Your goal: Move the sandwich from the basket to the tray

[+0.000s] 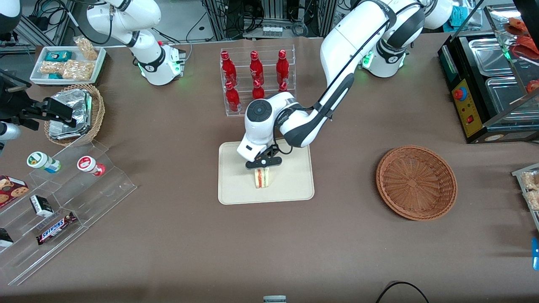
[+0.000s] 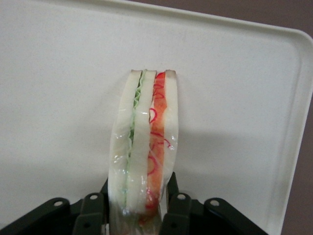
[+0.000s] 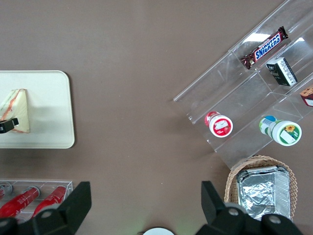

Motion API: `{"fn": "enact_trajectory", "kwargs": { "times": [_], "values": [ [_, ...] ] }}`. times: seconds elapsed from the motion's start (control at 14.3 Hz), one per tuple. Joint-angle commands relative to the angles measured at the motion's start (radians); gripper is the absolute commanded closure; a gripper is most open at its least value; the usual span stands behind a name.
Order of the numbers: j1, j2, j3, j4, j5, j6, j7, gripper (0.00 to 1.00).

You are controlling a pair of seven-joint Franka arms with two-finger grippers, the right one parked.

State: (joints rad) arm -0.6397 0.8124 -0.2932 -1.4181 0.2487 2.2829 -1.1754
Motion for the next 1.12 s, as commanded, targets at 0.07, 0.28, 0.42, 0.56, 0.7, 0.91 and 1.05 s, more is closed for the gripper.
{"fn": "enact_trajectory", "kwargs": {
  "times": [0.07,0.28,0.42,0.56,0.7,0.91,1.05],
  "values": [
    [-0.002,-0.068,0.012,0.021,0.020,-0.038,-0.047,0.00],
    [0.034,-0.168,0.012,0.015,0.026,-0.182,-0.017,0.00],
    [0.081,-0.238,0.011,-0.022,0.014,-0.309,0.011,0.00],
    [0.126,-0.295,0.012,-0.097,0.018,-0.370,0.043,0.00],
    [0.227,-0.387,0.009,-0.200,0.017,-0.381,0.159,0.00],
    [0.368,-0.514,0.006,-0.350,0.006,-0.375,0.337,0.00],
    [0.437,-0.593,0.008,-0.398,-0.057,-0.394,0.495,0.00]
  ]
}}
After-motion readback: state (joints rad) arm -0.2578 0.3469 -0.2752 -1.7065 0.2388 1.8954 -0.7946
